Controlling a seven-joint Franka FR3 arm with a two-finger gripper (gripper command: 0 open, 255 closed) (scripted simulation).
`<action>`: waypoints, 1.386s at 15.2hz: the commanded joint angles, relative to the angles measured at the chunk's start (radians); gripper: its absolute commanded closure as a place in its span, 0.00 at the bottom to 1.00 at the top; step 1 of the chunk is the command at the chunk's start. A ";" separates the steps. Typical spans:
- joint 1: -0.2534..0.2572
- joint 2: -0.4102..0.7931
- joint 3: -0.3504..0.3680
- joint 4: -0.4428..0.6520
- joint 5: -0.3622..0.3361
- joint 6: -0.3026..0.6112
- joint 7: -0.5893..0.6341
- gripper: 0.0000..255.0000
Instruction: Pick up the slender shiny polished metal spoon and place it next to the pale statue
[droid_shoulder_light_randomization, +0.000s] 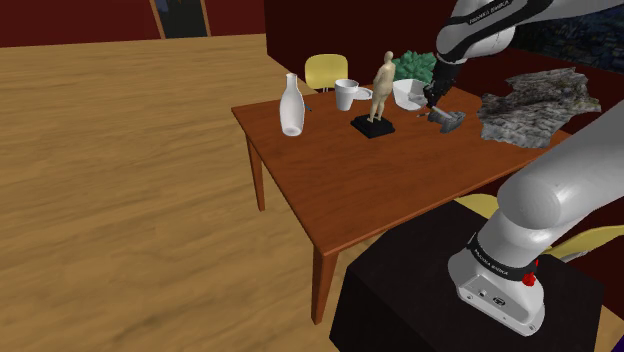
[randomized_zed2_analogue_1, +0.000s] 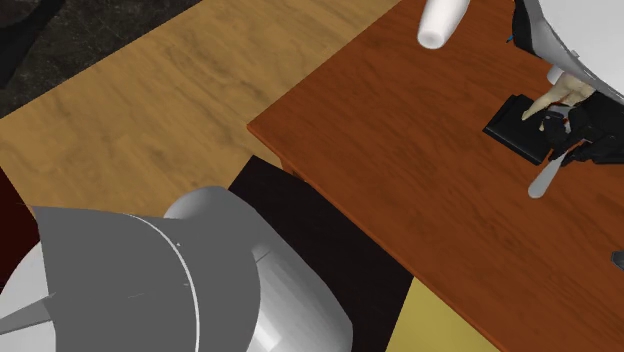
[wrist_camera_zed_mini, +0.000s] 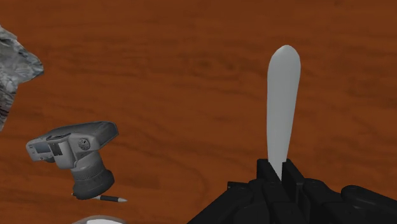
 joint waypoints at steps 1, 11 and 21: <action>-0.001 0.014 -0.005 -0.016 0.000 0.030 -0.001 1.00; -0.001 0.099 -0.021 -0.082 0.008 0.179 -0.001 1.00; 0.003 0.212 -0.033 -0.125 0.039 0.332 -0.014 1.00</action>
